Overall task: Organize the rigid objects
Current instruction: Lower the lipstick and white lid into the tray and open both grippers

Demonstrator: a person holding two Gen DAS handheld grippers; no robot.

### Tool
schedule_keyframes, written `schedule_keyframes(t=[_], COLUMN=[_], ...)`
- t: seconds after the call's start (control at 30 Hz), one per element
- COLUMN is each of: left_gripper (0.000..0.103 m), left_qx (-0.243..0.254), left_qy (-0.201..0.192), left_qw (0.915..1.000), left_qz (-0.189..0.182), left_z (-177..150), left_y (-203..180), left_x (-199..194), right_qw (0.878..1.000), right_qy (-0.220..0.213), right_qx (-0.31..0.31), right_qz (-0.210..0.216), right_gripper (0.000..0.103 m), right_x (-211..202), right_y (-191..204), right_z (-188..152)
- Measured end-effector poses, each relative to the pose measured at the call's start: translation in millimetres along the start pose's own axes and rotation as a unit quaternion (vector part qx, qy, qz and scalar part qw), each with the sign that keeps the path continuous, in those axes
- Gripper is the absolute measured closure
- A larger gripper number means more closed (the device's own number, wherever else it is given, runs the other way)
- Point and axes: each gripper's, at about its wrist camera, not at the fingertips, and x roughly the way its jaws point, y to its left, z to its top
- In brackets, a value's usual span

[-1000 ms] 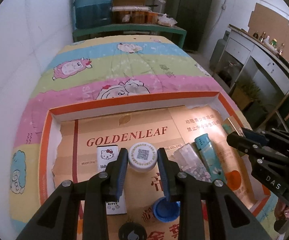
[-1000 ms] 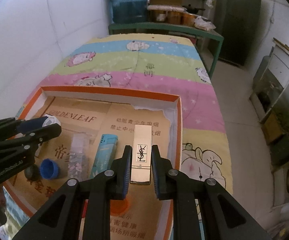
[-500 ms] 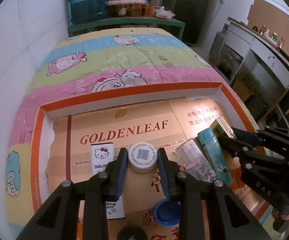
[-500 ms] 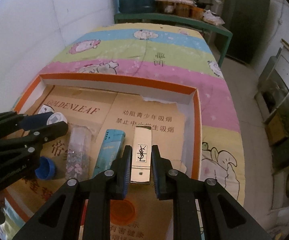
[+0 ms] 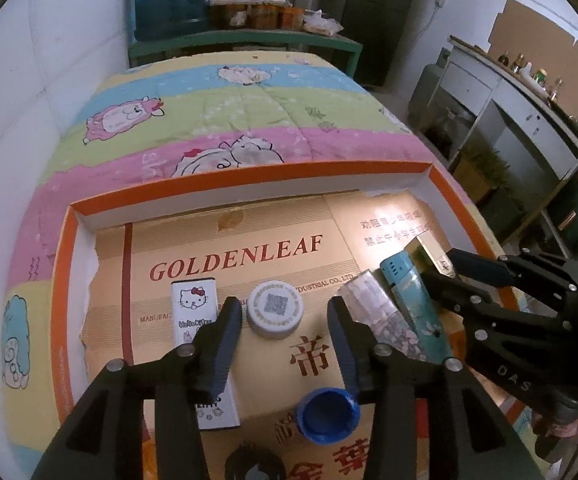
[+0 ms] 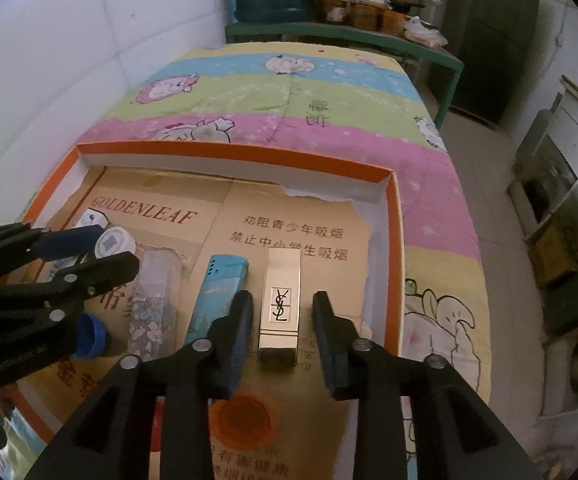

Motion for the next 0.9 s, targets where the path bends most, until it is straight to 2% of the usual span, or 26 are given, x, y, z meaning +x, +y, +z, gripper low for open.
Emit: schedule_keyframes(t=[0.1, 0.2, 0.33, 0.4, 0.77, 0.9], left_gripper=[0.052, 0.05, 0.04, 0.04, 0.039, 0.039], left_qx=[-0.002, -0.006, -0.009, -0.008, -0.013, -0.012], left_qy=[-0.004, -0.01, -0.023, -0.031, -0.072, -0.085], left_qw=[1.0, 0.9999, 0.9995, 0.9992, 0.9964, 0.9954], left_qz=[-0.006, -0.011, -0.019, -0.024, -0.044, -0.041], left_z=[-2, -6, -9, -11, -33, -47], left_y=[0, 1, 0, -3, -9, -10], left_x=[-6, -12, -23, -31, -80, -98], right_qw=[1.0, 1.0, 1.0, 1.0, 0.997, 0.996], right_qy=[-0.007, -0.014, -0.021, -0.024, -0.06, -0.072], right_qx=[0.003, 0.004, 0.009, 0.012, 0.042, 0.046], right_qz=[-0.002, -0.009, -0.014, -0.016, -0.002, 0.0], right_gripper=[0.069, 0.059, 0.056, 0.052, 0.052, 0.052], right_x=[-7, -15, -25, -30, -79, -97], right_y=[0, 1, 2, 2, 14, 25], right_z=[-1, -2, -6, -9, -31, -44])
